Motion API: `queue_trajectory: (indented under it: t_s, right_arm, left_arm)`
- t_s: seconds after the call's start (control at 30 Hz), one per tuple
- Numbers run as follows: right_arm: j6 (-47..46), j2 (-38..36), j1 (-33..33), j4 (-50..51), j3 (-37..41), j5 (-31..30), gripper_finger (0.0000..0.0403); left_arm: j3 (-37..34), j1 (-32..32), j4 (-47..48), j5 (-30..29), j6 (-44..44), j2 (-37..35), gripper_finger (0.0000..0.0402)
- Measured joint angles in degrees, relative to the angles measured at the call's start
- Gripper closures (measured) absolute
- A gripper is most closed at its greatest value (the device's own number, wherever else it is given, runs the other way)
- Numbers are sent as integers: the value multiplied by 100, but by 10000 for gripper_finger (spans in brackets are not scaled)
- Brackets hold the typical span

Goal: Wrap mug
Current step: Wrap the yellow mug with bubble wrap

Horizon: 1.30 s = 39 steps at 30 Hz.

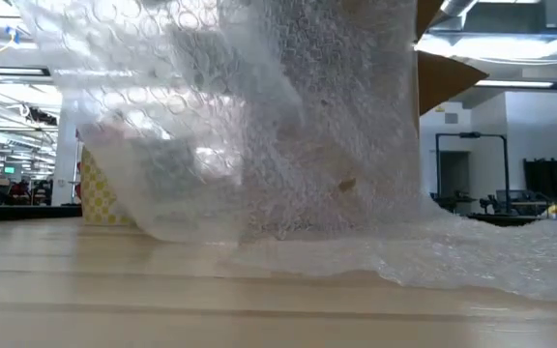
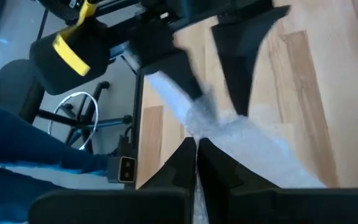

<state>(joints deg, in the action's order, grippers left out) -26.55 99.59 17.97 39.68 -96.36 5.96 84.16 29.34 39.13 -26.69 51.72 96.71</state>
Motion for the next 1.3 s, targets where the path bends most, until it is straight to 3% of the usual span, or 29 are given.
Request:
queue_trajectory:
  t_s: [0.07,0.33,0.47,0.57,0.8,0.9,1.1,1.3]
  right_arm:
    - [-96,0,-2,3,0,4,400]
    - [-496,-247,10,544,-214,107,308]
    - [-612,-472,132,599,-234,411,265]
    - [-612,-529,332,555,-234,601,248]
    - [-752,-474,723,471,391,405,250]
    - [-980,-466,730,439,925,-76,258]
    - [-1330,-465,665,-141,2012,-142,270]
    - [-1707,-468,663,-662,3064,-61,271]
  left_arm:
    - [0,6,-28,116,64,0,382]
    - [2,356,35,474,1180,-426,401]
    - [7,719,662,-287,2184,-884,402]
    - [9,1030,1749,-890,3225,-1176,402]
    - [-67,1792,4008,-1048,5508,-1235,402]
    - [-439,1971,4116,-1041,6228,-1228,402]
    - [-1392,2284,3581,-1009,7431,-1220,402]
    - [-1775,2347,3347,-788,7604,-1224,402]
